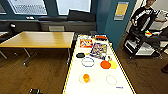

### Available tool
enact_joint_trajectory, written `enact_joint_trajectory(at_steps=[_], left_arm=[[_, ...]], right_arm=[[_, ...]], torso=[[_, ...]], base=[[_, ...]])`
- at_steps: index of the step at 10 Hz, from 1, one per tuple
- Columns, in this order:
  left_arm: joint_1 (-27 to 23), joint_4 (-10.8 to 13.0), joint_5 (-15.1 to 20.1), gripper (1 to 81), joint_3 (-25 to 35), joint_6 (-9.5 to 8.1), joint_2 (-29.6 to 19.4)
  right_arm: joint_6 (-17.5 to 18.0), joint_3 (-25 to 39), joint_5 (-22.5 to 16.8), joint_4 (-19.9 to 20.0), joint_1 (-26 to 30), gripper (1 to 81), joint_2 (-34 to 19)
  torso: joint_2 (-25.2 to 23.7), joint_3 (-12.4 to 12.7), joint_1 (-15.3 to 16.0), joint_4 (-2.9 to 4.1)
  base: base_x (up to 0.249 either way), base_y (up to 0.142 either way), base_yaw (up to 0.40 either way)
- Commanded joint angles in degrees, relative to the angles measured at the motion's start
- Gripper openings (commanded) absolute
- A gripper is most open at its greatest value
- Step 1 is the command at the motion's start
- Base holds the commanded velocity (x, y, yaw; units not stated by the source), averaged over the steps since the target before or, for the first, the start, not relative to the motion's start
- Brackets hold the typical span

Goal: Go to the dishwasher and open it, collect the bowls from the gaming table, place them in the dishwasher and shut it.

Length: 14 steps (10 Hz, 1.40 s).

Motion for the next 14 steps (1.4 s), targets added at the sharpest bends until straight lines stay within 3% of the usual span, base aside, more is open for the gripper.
enact_joint_trajectory(at_steps=[1,3,4,6,8,12,13,14], left_arm=[[-12.83,-1.97,9.98,81.1,0.57,-7.03,0.54],[-15.90,-1.80,10.92,81.1,-4.50,-15.56,3.33],[-17.93,-1.89,13.67,81.1,-7.35,-17.35,5.29],[-20.56,-1.62,15.60,81.1,-9.55,-19.28,7.93],[-22.76,-1.54,18.94,81.1,-13.24,-20.86,11.18],[-28.56,-0.66,25.44,81.1,-19.04,-22.89,20.05],[-29.09,1.45,25.71,81.1,-19.83,-24.64,22.87],[-29.36,5.72,26.84,81.1,-20.00,-28.47,25.75]], right_arm=[[0.31,0.44,-2.59,-1.48,0.40,1.0,-2.46],[0.40,0.35,-3.81,-1.31,1.09,1.0,-2.46],[0.40,0.44,-4.52,-1.31,1.45,1.0,-2.46],[0.40,0.61,-4.78,-1.22,2.06,1.0,-2.29],[0.40,0.61,-9.35,-0.60,3.82,1.0,-2.11],[0.49,0.44,-9.71,-0.52,4.79,1.0,-1.94],[0.67,0.17,-10.06,-0.52,4.88,1.0,-1.76],[0.75,-0.09,-10.14,-0.60,4.88,1.0,-1.58]], torso=[[0.00,0.00,0.00,0.00],[0.00,-0.02,0.00,0.00],[0.00,-0.02,0.02,0.00],[0.00,-0.02,0.02,0.00],[0.02,-0.02,0.04,0.00],[0.02,-0.05,0.06,0.00],[0.04,-0.05,0.09,0.00],[0.04,-0.05,0.11,0.00]], base=[[0.000,0.000,0.000],[0.000,0.000,0.000],[0.000,0.000,0.000],[0.000,0.000,0.000],[0.000,0.000,0.000],[0.000,0.000,0.000],[0.000,0.000,0.000],[0.000,0.000,0.000]])
